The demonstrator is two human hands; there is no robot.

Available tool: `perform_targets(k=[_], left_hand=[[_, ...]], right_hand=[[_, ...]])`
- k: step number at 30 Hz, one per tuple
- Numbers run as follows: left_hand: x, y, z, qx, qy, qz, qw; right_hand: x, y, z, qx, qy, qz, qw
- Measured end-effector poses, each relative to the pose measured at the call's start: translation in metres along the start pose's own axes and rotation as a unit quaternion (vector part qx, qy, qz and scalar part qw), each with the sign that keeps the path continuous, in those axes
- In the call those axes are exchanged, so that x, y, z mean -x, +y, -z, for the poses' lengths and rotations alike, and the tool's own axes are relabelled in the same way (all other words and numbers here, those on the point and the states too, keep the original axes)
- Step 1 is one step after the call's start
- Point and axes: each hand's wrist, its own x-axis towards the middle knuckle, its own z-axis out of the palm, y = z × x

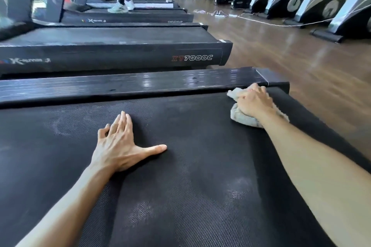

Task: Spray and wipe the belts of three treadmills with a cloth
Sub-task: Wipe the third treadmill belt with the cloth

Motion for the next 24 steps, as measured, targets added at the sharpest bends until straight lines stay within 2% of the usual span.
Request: perform_targets(k=[3, 7, 10, 13, 16, 19, 21, 24], left_hand=[[-0.001, 0.002, 0.0, -0.003, -0.008, 0.002, 1.0], [0.002, 0.004, 0.005, -0.022, -0.011, 0.006, 1.0], [0.004, 0.017, 0.014, -0.06, -0.005, -0.039, 0.997], [0.008, 0.061, 0.015, -0.014, -0.008, -0.115, 0.993], [0.005, 0.15, -0.002, 0.048, -0.023, -0.19, 0.98], [-0.008, 0.23, -0.022, 0.075, -0.035, -0.185, 0.979], [-0.014, 0.25, -0.033, 0.041, -0.035, -0.168, 0.984], [-0.016, 0.249, -0.046, 0.005, -0.017, -0.15, 0.989]], right_hand=[[0.011, -0.043, -0.012, 0.053, 0.012, 0.051, 0.997], [0.073, -0.128, -0.038, 0.009, -0.056, 0.261, 0.964], [0.092, -0.119, -0.031, -0.032, -0.085, 0.324, 0.942], [0.068, -0.038, -0.015, -0.035, -0.078, 0.26, 0.962], [0.043, 0.069, 0.008, -0.023, -0.025, 0.163, 0.986], [0.019, 0.146, 0.033, -0.053, 0.012, 0.109, 0.993], [0.006, 0.159, 0.038, -0.066, 0.009, 0.085, 0.994], [-0.012, 0.132, 0.034, -0.037, 0.036, 0.069, 0.996]])
